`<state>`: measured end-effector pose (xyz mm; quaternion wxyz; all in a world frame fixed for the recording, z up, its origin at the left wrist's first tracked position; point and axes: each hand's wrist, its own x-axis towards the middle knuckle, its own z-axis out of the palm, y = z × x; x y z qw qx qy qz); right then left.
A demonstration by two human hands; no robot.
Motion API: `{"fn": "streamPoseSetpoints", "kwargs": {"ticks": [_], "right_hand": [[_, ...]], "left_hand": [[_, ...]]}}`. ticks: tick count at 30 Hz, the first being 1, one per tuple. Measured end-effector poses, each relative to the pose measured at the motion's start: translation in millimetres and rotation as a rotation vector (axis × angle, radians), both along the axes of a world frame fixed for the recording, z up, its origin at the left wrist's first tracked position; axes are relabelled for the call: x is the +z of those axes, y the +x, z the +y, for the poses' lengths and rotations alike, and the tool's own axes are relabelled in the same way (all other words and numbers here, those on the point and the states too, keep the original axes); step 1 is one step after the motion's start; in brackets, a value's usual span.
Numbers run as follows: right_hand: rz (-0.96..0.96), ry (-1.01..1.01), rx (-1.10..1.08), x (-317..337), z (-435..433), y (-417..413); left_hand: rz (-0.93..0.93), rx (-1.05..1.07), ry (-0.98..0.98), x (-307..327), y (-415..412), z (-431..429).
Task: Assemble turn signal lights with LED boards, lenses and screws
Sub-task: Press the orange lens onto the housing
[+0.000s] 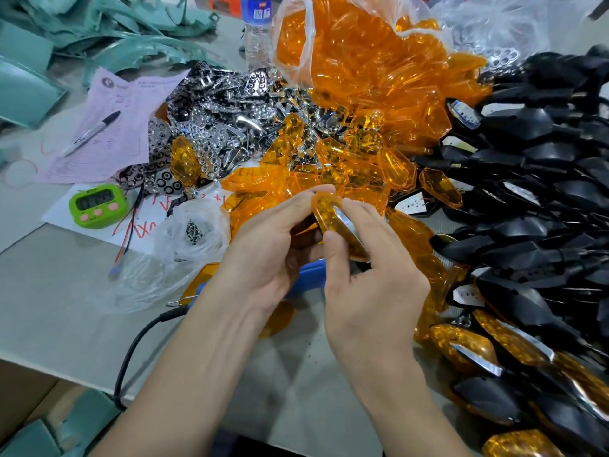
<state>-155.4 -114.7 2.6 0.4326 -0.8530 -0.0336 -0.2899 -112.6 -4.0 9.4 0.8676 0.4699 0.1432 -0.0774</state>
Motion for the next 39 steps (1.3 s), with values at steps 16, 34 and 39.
{"fn": "streamPoseSetpoints", "kwargs": {"ticks": [16, 34, 39], "right_hand": [[0.174, 0.139, 0.172, 12, -28, 13], [0.34, 0.487, 0.477, 14, -60, 28], [0.17, 0.414, 0.343, 17, -48, 17]], "left_hand": [[-0.164, -0.053, 0.09, 6, -9, 1], [-0.434, 0.017, 0.567, 16, -9, -4], [-0.47, 0.006, 0.573, 17, -11, -7]]}}
